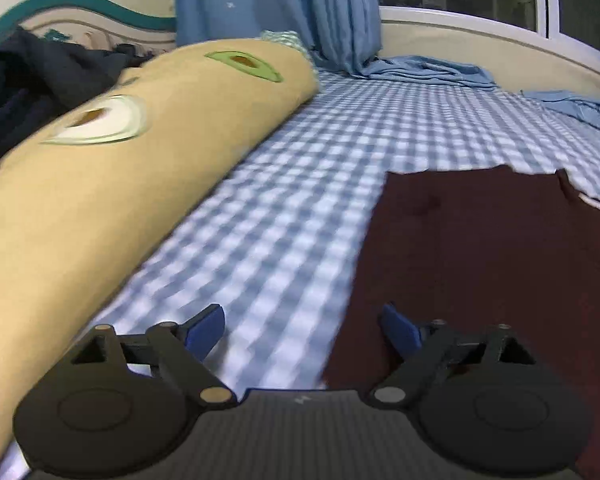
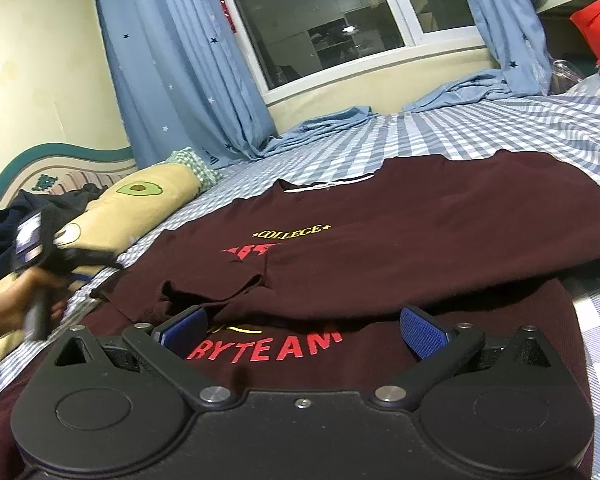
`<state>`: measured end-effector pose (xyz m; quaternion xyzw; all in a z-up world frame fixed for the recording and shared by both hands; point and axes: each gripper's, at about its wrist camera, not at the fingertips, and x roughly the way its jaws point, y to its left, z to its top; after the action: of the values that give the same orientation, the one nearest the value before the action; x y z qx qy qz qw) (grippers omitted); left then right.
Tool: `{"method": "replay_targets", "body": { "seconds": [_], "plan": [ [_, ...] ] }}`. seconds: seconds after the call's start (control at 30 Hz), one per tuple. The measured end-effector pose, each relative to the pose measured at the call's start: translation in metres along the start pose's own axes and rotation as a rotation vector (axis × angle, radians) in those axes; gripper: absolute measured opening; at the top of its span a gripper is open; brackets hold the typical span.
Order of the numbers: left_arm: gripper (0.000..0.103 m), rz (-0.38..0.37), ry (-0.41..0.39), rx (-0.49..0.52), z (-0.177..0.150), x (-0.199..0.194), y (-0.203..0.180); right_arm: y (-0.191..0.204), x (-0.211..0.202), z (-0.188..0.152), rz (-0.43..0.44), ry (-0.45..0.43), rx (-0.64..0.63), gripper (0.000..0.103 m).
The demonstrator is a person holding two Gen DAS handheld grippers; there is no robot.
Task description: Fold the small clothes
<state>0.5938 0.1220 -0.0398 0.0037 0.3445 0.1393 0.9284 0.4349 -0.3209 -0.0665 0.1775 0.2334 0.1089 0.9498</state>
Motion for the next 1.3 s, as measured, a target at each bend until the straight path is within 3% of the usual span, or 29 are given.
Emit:
{"method": "replay_targets", "body": {
  "seconds": [0.17, 0.33, 0.43, 0.63, 0.77, 0.9, 1.23, 1.3],
  "plan": [
    [0.091, 0.005, 0.032, 0.005, -0.03, -0.045, 0.029, 0.017, -0.017, -0.01, -0.065, 0.017, -0.097, 0.103],
    [0.094, -0.086, -0.022, 0.025, -0.069, -0.113, 0.042, 0.04, -0.056, -0.047, -0.126, 0.05, -0.271, 0.103],
    [0.103, -0.14, -0.077, 0.041, -0.099, -0.16, 0.045, 0.048, -0.086, -0.068, -0.145, 0.044, -0.344, 0.103],
    [0.102, -0.235, -0.177, 0.067, -0.159, -0.239, 0.039, 0.062, -0.144, -0.109, -0.138, 0.033, -0.446, 0.103],
    [0.102, -0.269, -0.216, 0.084, -0.193, -0.267, 0.03, 0.067, -0.161, -0.13, -0.133, 0.059, -0.439, 0.103],
    [0.102, -0.276, -0.242, 0.163, -0.224, -0.286, 0.019, 0.07, -0.169, -0.151, -0.192, 0.071, -0.482, 0.103],
    [0.102, -0.276, -0.232, 0.23, -0.263, -0.295, 0.004, 0.071, -0.153, -0.189, -0.421, 0.154, -0.795, 0.103],
    [0.102, -0.283, -0.24, 0.239, -0.267, -0.297, 0.002, 0.058, -0.154, -0.189, -0.377, 0.199, -0.733, 0.103]
  ]
}}
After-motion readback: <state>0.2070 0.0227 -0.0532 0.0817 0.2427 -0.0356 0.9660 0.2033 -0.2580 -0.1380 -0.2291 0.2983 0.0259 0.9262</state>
